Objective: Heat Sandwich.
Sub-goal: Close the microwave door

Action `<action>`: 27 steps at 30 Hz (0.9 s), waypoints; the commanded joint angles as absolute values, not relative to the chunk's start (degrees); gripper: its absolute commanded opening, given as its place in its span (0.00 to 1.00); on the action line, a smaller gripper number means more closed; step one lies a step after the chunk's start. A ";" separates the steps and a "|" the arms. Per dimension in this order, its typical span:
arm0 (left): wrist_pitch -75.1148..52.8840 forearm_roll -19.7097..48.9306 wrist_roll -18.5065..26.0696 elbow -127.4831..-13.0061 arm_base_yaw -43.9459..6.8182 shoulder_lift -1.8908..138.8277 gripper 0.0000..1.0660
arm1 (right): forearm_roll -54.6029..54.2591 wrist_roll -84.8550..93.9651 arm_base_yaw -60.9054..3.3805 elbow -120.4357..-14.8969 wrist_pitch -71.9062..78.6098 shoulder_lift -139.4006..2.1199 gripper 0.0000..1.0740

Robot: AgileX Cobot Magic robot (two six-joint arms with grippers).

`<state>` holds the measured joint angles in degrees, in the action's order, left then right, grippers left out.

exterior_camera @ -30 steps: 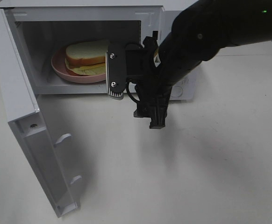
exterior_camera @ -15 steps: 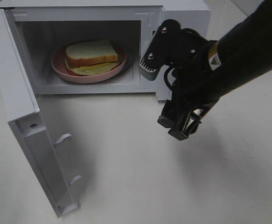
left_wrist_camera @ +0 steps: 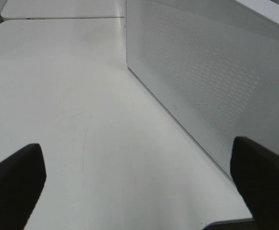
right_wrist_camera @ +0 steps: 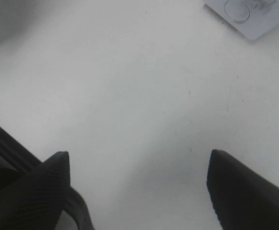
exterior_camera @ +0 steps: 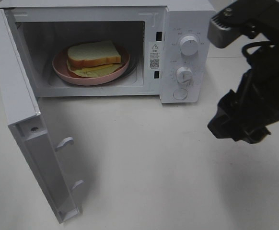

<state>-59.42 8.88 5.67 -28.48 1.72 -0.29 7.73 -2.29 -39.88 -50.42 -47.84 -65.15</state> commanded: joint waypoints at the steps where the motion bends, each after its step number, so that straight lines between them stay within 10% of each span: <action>1: -58.90 8.82 5.50 -28.19 1.43 -1.78 0.97 | 6.13 -4.35 -40.11 -50.25 -53.80 -61.19 0.71; 27: -58.90 8.82 5.50 -28.19 1.43 -1.78 0.97 | 5.90 -6.82 -38.73 -40.39 -64.80 -31.63 0.71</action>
